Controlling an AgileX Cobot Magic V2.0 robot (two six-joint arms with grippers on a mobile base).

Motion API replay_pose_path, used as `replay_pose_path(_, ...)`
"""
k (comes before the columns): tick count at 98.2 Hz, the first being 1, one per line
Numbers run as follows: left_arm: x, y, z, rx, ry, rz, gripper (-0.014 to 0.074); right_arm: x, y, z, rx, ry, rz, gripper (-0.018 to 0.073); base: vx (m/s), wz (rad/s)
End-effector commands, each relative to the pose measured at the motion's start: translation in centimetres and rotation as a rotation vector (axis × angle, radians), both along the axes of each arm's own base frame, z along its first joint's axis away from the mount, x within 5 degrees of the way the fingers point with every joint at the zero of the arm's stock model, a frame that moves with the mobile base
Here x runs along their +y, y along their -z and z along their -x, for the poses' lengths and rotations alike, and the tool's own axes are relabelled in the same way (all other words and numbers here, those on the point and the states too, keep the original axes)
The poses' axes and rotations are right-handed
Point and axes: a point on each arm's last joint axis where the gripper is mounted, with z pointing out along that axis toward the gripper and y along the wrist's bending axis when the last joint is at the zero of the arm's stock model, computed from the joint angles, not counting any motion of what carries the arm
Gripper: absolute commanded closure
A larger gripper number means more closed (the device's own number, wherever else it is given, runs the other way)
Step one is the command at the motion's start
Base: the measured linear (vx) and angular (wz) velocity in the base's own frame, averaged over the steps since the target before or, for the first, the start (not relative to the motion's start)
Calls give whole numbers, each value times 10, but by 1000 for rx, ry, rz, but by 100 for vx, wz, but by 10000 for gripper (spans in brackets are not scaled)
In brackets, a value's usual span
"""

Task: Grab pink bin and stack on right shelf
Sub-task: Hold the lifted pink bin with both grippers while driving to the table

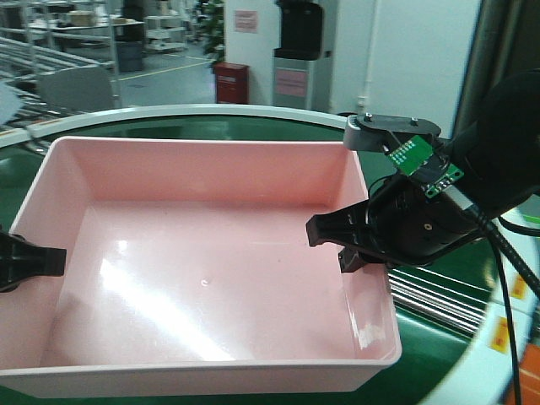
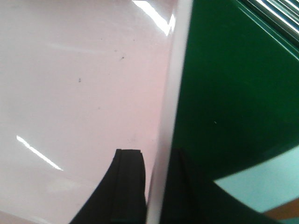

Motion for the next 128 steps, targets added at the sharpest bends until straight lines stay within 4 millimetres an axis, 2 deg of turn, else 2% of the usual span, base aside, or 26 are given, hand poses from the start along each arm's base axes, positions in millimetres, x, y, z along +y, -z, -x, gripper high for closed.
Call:
replay_pose_path(1, 3, -22, 3, -139, -9, 0, 601, -14, -28, 6, -148, 11, 16, 568, -20, -47)
replay_pose_path(75, 3, -22, 3, -139, -9, 0, 601, -14, -28, 6, -147, 11, 16, 568, -19, -53)
replay_pose_path(128, 3, -22, 3, -139, -9, 0, 601, -14, -28, 6, -146, 11, 16, 568, -7, -43)
